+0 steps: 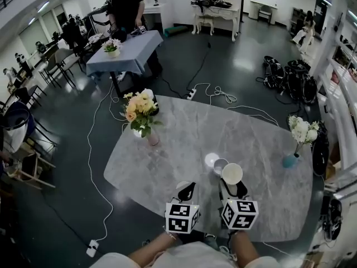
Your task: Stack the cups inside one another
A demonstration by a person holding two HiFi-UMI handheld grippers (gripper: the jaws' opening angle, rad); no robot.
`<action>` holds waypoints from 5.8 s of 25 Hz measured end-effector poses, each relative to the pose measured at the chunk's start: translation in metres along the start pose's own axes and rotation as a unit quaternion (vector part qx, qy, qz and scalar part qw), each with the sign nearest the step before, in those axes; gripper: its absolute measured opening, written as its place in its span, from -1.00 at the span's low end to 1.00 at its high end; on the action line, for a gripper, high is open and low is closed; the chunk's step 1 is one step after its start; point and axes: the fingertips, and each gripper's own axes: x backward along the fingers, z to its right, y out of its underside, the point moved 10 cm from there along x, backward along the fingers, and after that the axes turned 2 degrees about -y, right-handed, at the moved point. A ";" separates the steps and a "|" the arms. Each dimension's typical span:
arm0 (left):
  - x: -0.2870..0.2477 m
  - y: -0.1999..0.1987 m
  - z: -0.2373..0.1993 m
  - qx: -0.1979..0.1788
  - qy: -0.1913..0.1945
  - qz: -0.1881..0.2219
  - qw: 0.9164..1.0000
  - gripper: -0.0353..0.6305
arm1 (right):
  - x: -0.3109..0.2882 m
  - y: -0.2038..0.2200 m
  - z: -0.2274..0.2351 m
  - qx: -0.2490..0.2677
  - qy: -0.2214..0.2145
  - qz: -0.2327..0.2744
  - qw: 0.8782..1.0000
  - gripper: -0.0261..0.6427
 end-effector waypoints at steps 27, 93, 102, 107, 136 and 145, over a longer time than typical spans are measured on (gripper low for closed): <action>-0.066 -0.012 -0.006 0.017 -0.005 -0.034 0.999 -0.90 | -0.069 0.007 0.023 -0.008 -0.020 -0.062 0.998 -0.27; 0.016 0.010 0.010 0.009 -0.006 0.010 1.000 -0.90 | 0.031 0.031 -0.001 -0.007 0.034 -0.015 0.999 -0.80; 0.019 0.007 0.016 -0.010 0.013 0.022 1.000 -0.90 | 0.052 0.038 -0.008 -0.001 0.044 -0.012 0.999 -0.87; 0.017 0.002 0.018 -0.021 0.022 0.026 0.999 -0.90 | 0.055 0.037 -0.008 -0.006 0.050 -0.005 0.999 -0.87; 0.018 0.010 0.036 -0.034 0.024 0.022 0.999 -0.90 | 0.067 0.047 0.003 -0.017 0.041 -0.012 0.999 -0.88; 0.035 0.023 0.019 -0.018 -0.020 0.016 1.000 -0.90 | 0.053 0.056 -0.012 -0.006 -0.008 -0.035 0.999 -0.87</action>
